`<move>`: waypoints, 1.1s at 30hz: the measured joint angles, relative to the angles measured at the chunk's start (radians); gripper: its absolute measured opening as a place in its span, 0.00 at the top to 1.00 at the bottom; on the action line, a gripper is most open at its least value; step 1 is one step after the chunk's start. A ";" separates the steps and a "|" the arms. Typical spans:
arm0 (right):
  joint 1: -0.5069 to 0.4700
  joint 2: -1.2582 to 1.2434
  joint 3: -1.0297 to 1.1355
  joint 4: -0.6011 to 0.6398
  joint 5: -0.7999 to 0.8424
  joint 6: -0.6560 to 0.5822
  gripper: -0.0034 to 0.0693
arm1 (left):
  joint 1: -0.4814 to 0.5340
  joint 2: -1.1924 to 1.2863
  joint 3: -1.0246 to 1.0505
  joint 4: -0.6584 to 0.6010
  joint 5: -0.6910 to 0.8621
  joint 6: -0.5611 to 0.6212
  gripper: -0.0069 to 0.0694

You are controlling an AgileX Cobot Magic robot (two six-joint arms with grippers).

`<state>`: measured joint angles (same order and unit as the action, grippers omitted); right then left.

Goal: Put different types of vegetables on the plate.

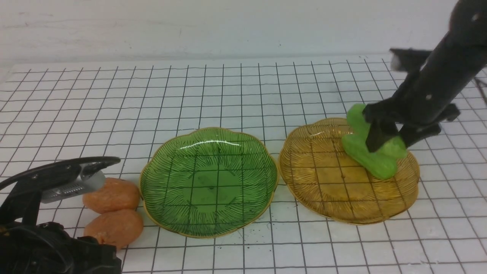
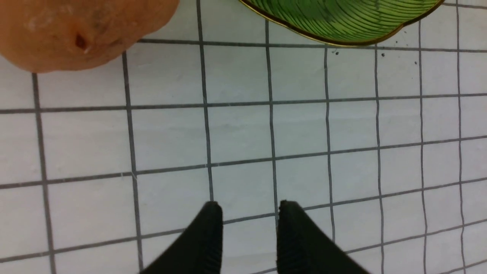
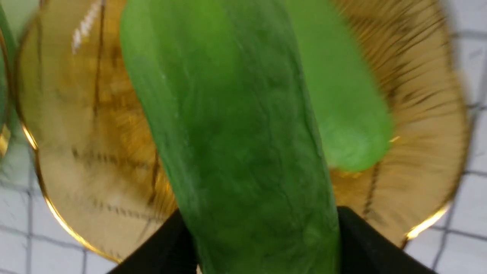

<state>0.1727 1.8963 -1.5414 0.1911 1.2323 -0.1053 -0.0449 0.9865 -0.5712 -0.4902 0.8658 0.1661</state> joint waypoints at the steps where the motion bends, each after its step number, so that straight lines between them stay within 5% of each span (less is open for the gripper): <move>1: 0.027 0.012 0.011 -0.028 0.000 -0.001 0.40 | 0.000 0.000 0.000 0.000 -0.010 0.001 0.60; 5: 0.082 0.051 0.020 -0.095 -0.001 0.007 0.38 | 0.000 0.000 0.000 0.012 -0.014 0.002 0.53; 11: 0.129 0.094 0.020 -0.168 -0.007 0.088 0.07 | 0.000 0.000 0.000 0.063 -0.026 0.003 0.45; 16: 0.129 0.083 0.022 -0.151 -0.008 0.125 0.01 | 0.000 0.000 0.000 0.095 -0.053 0.003 0.40; 25: 0.129 -0.201 0.111 0.074 -0.010 0.088 0.11 | 0.000 0.096 -0.007 0.129 -0.155 0.004 0.31; 33: 0.129 -0.517 0.307 0.094 0.005 0.003 0.27 | 0.000 0.298 -0.150 0.246 -0.211 0.023 0.30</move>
<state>0.3015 1.3797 -1.2339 0.2854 1.2378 -0.1024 -0.0449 1.2840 -0.7209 -0.2446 0.6551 0.1891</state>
